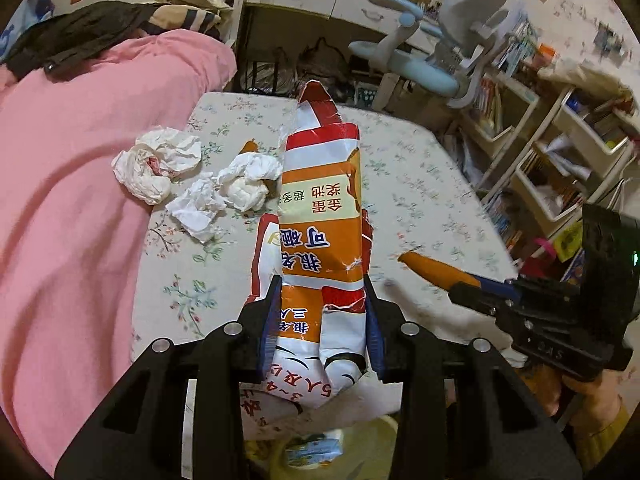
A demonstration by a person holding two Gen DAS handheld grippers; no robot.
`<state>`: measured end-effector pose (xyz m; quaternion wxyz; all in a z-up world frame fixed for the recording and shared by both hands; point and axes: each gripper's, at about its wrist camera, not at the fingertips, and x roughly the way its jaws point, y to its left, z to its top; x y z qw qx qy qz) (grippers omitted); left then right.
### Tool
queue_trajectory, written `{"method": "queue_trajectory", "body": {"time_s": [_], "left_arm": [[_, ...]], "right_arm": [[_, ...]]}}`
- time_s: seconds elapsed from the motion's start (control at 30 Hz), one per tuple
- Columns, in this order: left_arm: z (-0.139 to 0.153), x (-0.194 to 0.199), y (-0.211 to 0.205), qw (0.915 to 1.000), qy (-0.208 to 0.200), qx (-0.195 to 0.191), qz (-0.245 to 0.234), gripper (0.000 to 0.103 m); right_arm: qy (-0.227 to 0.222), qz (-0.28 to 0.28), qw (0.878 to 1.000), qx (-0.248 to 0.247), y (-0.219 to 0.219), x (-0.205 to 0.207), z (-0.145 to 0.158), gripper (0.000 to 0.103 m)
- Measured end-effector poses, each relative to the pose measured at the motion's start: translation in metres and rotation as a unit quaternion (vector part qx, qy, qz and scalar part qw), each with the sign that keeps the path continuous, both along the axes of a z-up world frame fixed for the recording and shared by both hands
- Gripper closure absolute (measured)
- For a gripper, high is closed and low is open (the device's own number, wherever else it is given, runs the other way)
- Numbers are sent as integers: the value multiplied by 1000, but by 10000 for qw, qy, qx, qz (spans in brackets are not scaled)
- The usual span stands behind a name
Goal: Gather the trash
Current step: 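Lower the chip bag over the yellow bowl and open the left tool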
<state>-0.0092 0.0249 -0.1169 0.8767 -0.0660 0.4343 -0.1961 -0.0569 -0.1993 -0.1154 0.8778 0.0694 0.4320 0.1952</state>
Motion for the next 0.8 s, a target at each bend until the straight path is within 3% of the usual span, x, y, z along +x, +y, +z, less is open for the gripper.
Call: {"method": "queue_trajectory", "body": {"time_s": [0.17, 0.5, 0.67, 0.8], "left_arm": [[4, -33, -7, 9999, -67, 31, -74, 68], [-13, -95, -17, 9994, 175, 257, -147, 67], [-30, -120, -20, 9984, 456, 325, -119, 67], [-42, -136, -23, 9972, 653, 363, -93, 67]], "right_arm": [[-15, -38, 9994, 335, -3, -38, 3, 86], [609, 429, 9972, 71, 27, -114, -32, 86], [1002, 621, 9930, -69, 38, -128, -51, 85], [1064, 378, 9935, -114, 31, -126, -55, 82]]}}
